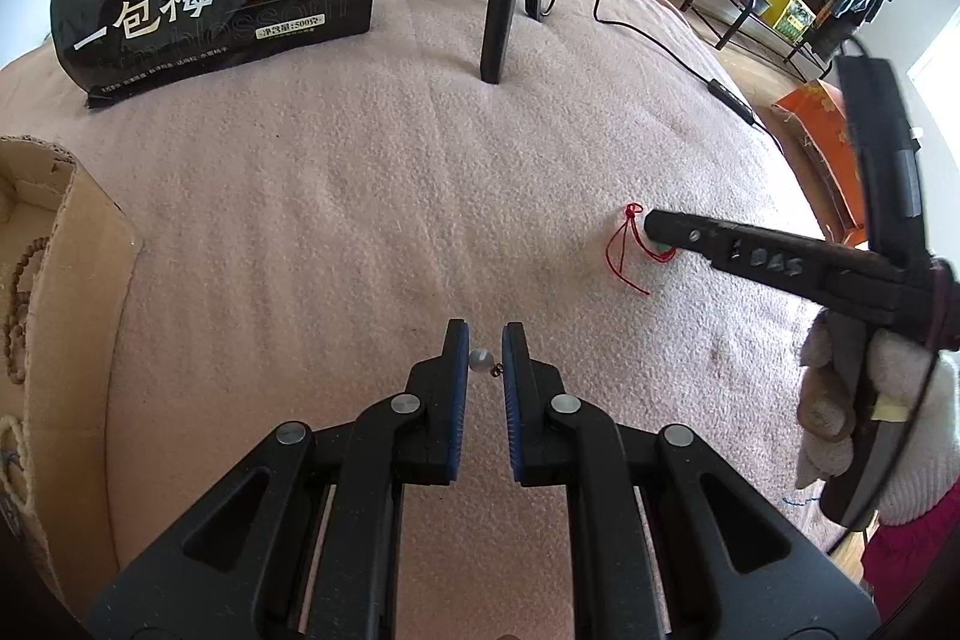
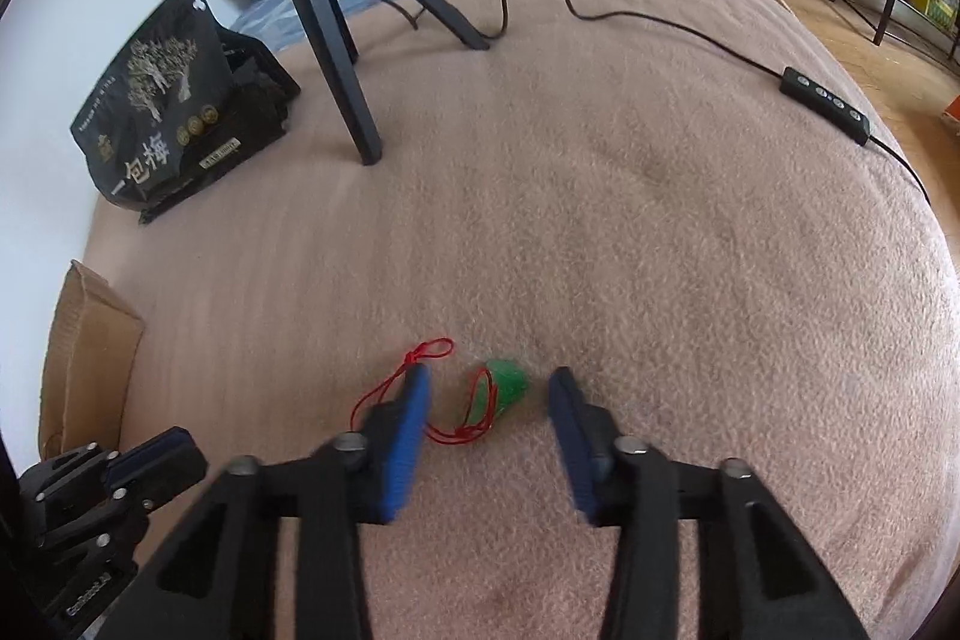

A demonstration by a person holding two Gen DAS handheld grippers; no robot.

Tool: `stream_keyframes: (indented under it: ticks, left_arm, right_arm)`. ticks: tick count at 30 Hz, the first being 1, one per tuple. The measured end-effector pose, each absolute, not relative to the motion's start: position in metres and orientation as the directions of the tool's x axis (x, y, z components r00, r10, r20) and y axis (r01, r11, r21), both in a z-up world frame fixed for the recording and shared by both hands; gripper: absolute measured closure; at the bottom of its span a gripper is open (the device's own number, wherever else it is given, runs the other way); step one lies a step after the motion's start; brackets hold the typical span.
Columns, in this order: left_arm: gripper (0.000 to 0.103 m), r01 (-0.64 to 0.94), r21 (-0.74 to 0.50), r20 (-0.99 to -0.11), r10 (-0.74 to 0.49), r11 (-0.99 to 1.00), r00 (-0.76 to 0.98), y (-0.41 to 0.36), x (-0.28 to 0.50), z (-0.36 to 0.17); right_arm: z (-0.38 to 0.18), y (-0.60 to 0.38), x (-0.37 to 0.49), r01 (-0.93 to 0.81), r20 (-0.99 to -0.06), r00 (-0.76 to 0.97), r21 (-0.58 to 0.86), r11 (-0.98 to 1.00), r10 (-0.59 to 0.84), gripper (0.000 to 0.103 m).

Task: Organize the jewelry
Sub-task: 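Close the left gripper on the pearl earring while the right gripper grasps the green jade charm, then carry earring and jade charm into the cardboard box and open both grippers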

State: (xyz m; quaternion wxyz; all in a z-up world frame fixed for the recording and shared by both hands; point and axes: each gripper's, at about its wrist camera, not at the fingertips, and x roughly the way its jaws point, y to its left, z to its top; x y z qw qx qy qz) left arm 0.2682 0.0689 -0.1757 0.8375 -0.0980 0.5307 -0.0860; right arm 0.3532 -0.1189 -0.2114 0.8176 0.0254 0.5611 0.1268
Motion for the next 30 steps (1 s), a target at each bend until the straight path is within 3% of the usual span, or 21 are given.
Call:
stream_keyframes:
  ticks: [2, 3, 10, 20, 30]
  left_arm:
    - [0.093, 0.036, -0.256, -0.871, -0.247, 0.966, 0.425, 0.072, 0.268, -0.175]
    - [0.093, 0.036, -0.256, -0.87, -0.247, 0.966, 0.427, 0.073, 0.268, -0.174]
    - [0.093, 0.025, -0.283, -0.851, -0.263, 0.959, 0.454, 0.085, 0.264, -0.16]
    - [0.093, 0.011, -0.348, -0.789, -0.299, 0.937, 0.536, 0.115, 0.239, -0.115]
    - [0.093, -0.053, -0.326, -0.764, -0.23, 0.944, 0.603, 0.162, 0.2, -0.085]
  right_arm:
    - [-0.214, -0.11, 0.352, -0.211, -0.915, 0.355, 0.124, 0.97, 0.194, 0.075]
    - [-0.212, -0.107, 0.351, -0.223, -0.914, 0.364, 0.103, 0.969, 0.18, 0.087]
    - [-0.194, -0.112, 0.346, -0.211, -0.891, 0.401, 0.138, 0.968, 0.214, 0.087]
    - [-0.118, -0.1, 0.315, -0.253, -0.807, 0.499, 0.211, 0.944, 0.314, 0.087]
    - [-0.056, -0.058, 0.269, -0.37, -0.731, 0.529, 0.26, 0.892, 0.432, 0.087]
